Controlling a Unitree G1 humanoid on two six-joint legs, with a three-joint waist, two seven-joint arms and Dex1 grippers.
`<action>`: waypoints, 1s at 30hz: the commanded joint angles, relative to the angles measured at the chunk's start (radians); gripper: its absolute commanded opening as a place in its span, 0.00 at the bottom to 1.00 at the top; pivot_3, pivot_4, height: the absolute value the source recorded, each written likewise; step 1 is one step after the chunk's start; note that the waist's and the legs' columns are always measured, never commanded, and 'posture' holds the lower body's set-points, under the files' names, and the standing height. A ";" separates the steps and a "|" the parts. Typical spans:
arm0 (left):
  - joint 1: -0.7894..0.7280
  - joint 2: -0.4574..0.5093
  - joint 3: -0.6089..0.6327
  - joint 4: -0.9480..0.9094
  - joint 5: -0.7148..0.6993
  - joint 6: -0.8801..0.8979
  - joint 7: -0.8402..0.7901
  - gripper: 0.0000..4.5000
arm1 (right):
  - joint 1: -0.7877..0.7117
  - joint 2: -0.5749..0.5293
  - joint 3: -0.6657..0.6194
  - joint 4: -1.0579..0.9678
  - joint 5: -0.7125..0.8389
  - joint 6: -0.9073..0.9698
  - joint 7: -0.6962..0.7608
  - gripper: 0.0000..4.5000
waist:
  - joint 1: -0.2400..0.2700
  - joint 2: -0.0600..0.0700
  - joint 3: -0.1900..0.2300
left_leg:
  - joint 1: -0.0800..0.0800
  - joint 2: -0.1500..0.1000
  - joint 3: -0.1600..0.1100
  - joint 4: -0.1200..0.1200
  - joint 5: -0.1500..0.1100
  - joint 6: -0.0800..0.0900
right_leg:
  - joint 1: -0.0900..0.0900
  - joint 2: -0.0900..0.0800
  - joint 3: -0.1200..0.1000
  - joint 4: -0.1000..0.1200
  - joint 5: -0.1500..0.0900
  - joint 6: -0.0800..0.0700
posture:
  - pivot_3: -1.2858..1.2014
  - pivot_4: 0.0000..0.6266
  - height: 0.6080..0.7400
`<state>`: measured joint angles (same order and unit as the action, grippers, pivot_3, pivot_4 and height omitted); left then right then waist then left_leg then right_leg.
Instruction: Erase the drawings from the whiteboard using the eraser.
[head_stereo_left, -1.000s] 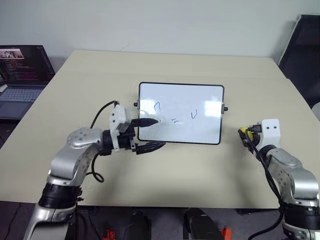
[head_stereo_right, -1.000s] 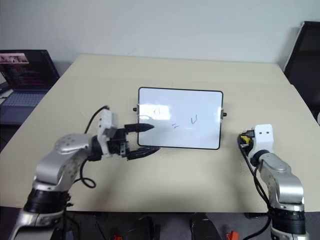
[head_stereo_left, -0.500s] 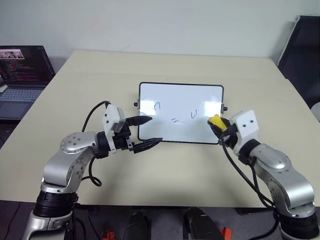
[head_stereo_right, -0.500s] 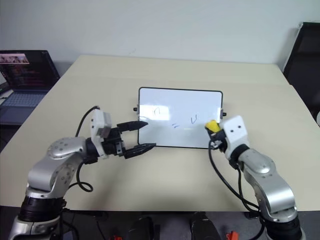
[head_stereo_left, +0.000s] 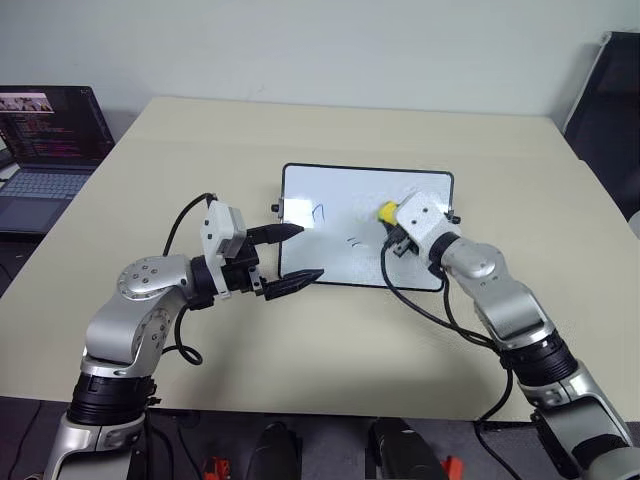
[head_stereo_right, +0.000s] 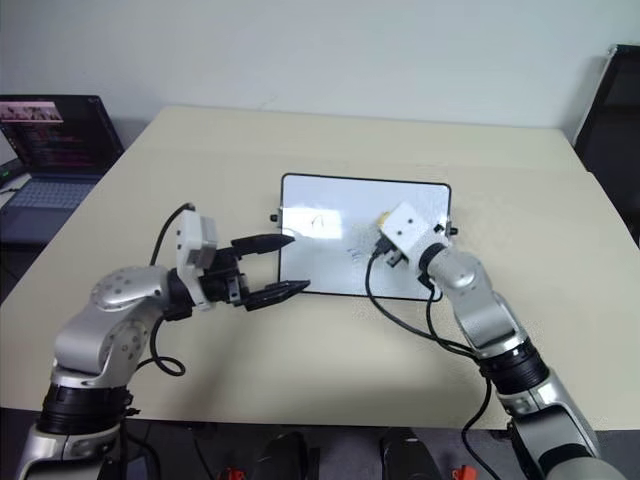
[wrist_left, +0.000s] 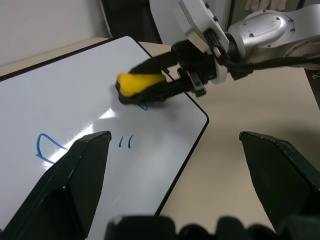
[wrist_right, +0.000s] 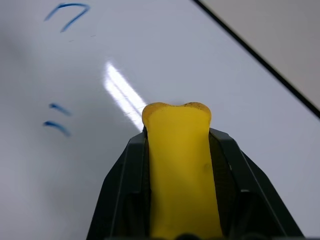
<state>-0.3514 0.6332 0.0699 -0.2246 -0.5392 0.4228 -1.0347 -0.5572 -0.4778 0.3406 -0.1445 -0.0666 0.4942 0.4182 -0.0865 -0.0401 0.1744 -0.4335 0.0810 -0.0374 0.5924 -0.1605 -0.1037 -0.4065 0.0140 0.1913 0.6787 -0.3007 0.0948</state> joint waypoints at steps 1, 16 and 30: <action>-0.004 0.007 0.006 -0.029 -0.004 -0.011 0.005 1.00 | 0.021 -0.030 0.006 -0.012 -0.032 0.022 0.049 0.28 | 0.000 0.000 0.000 | 0.000 0.000 -0.001 0.000 0.000 0.000 | 0.000 0.000 0.000 0.000 0.000 0.000 | 0.52 0.24 1.00; -0.049 -0.004 -0.022 -0.074 -0.023 0.050 0.050 1.00 | 0.050 -0.015 0.047 -0.048 -0.095 0.128 0.136 0.28 | -0.001 -0.001 -0.001 | 0.000 0.000 -0.006 0.006 0.002 0.002 | 0.003 0.000 -0.006 0.002 0.002 -0.006 | 0.52 0.24 1.00; -0.074 -0.008 -0.025 -0.104 -0.034 0.103 0.082 1.00 | 0.010 0.002 -0.017 0.019 -0.193 0.088 0.035 0.28 | -0.002 -0.001 -0.001 | 0.000 0.000 -0.008 0.012 0.003 0.002 | 0.003 0.000 -0.007 0.001 0.005 -0.007 | 0.52 0.24 1.00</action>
<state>-0.4041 0.6278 0.0413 -0.2866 -0.5513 0.5251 -0.9575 -0.5674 -0.4646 0.3149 -0.1287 -0.2569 0.5556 0.4182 -0.0889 -0.0409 0.1739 -0.4332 0.0810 -0.0457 0.6045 -0.1571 -0.1016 -0.4035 0.0141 0.1840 0.6800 -0.2961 0.0878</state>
